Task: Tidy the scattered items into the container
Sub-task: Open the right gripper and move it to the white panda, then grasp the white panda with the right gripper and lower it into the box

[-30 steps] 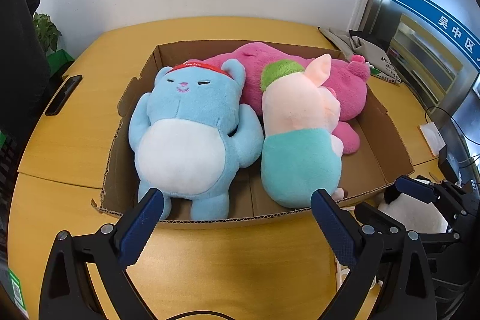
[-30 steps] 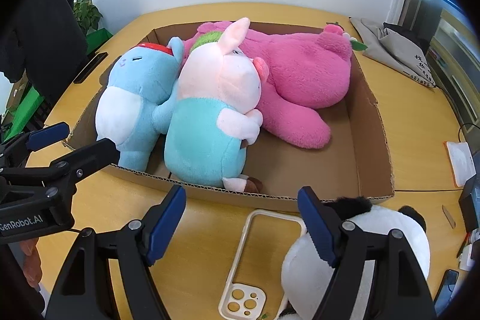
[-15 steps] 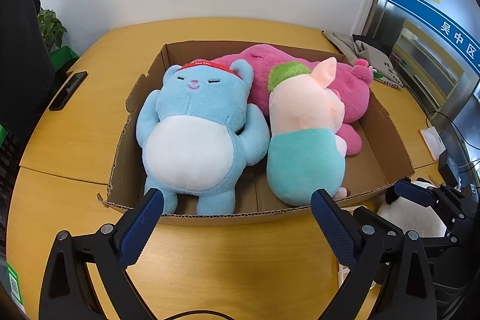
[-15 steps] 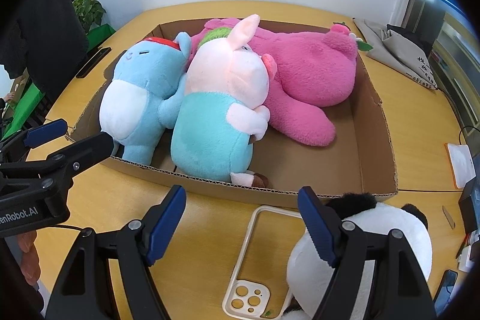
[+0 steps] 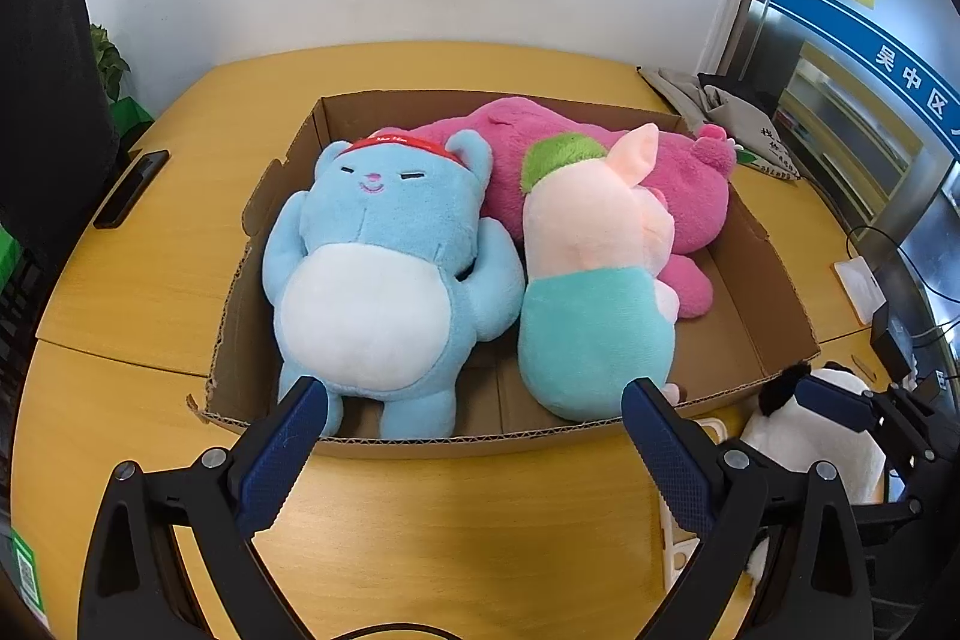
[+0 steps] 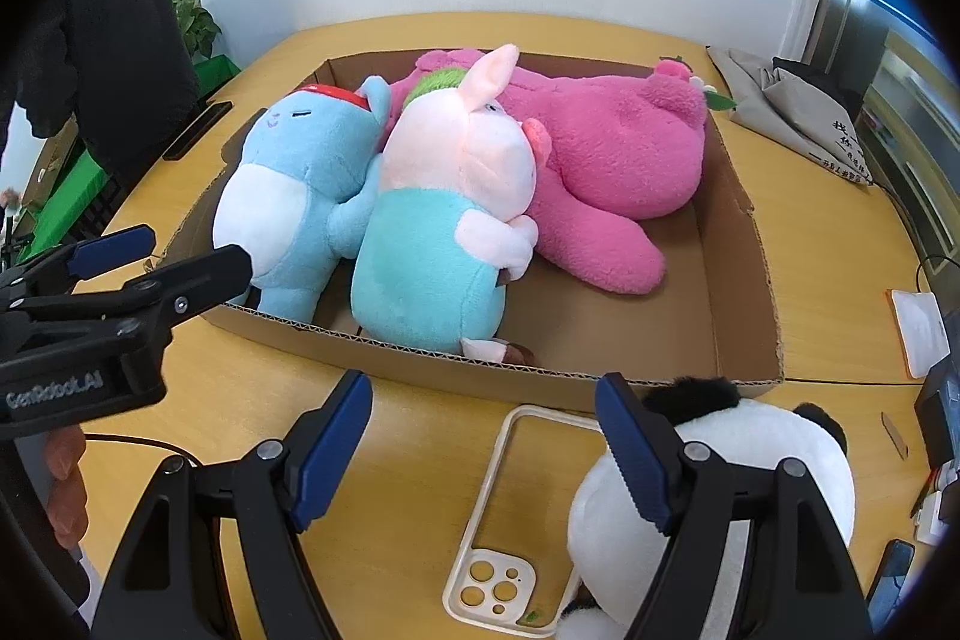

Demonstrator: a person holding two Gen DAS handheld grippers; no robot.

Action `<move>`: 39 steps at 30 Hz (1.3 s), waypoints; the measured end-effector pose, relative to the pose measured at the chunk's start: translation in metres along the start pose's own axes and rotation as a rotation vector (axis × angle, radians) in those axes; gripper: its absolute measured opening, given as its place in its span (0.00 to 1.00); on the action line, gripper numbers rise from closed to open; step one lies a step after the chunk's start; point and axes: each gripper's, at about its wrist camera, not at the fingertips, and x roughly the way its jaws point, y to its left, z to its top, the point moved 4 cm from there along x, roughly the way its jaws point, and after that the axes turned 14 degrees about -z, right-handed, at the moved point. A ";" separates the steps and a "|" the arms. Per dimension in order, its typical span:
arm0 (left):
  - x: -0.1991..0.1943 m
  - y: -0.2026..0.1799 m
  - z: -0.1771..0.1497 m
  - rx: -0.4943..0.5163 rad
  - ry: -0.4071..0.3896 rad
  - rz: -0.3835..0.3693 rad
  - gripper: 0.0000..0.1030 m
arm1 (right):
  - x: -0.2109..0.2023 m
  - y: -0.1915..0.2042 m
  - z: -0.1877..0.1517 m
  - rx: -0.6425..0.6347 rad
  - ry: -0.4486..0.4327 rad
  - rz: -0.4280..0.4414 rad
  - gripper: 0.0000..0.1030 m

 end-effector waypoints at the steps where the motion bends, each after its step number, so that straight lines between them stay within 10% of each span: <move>1: 0.001 -0.004 0.000 0.010 0.005 -0.010 0.97 | -0.002 -0.003 -0.002 0.003 -0.003 0.006 0.75; 7: 0.018 -0.034 -0.003 0.040 0.050 -0.096 0.97 | -0.032 -0.059 -0.029 0.091 -0.043 0.024 0.75; 17: 0.068 -0.122 -0.032 0.128 0.206 -0.443 0.97 | -0.028 -0.179 -0.094 0.274 0.030 -0.033 0.76; 34: 0.122 -0.174 -0.068 0.137 0.305 -0.738 1.00 | 0.046 -0.147 -0.133 0.195 0.183 0.299 0.81; 39: 0.113 -0.176 -0.068 0.136 0.318 -0.773 0.79 | 0.047 -0.146 -0.135 0.223 0.165 0.319 0.67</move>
